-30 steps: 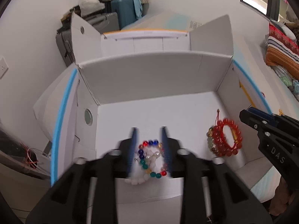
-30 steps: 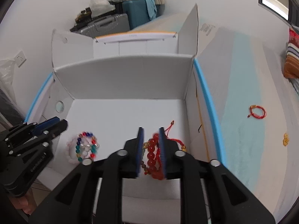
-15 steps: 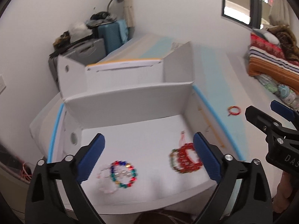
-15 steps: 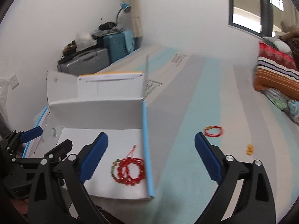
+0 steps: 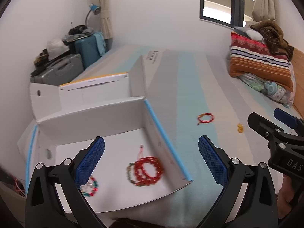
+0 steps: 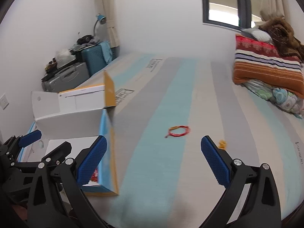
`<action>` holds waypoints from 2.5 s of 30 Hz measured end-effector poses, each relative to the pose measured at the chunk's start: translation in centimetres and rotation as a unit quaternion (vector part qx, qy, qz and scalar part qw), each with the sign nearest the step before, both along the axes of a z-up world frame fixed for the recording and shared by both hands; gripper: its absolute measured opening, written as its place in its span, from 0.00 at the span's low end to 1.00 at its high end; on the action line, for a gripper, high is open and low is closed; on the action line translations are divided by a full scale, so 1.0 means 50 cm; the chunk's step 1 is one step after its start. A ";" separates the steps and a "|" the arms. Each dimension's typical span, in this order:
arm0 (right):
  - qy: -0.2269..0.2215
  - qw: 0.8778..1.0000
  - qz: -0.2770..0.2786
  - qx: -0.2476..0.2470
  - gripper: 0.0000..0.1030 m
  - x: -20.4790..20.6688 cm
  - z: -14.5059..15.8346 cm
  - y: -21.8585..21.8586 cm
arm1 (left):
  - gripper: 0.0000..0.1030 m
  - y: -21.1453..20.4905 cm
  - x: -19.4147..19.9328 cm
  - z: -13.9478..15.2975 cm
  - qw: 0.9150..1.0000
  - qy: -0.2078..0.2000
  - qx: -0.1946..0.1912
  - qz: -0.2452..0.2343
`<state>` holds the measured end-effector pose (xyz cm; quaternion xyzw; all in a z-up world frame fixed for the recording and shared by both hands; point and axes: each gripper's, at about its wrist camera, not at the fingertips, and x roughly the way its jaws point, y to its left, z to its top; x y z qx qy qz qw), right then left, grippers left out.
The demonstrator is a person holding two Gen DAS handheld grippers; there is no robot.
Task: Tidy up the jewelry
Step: 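Move both tools back over the red string bracelet and amber beads, then grasp the red string bracelet with the left tool while the right tool grasps the amber bead bracelet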
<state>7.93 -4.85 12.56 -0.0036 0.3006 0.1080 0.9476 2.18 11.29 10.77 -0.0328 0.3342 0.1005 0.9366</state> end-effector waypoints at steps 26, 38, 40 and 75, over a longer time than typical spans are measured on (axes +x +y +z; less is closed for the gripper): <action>0.068 0.992 -0.100 -0.032 0.93 0.261 -0.231 -0.312 | 0.94 -0.240 0.354 -0.195 0.995 0.072 -0.010 -0.066; 0.113 0.987 -0.103 -0.050 0.89 0.373 -0.374 -0.347 | 0.94 -0.243 0.531 -0.318 0.994 0.096 -0.019 -0.045; 0.121 0.987 -0.101 -0.044 0.87 0.384 -0.389 -0.348 | 0.94 -0.244 0.549 -0.335 0.994 0.103 -0.009 -0.044; 0.132 0.988 -0.071 -0.026 0.07 0.384 -0.386 -0.341 | 0.07 -0.274 0.565 -0.360 0.991 0.113 -0.012 -0.066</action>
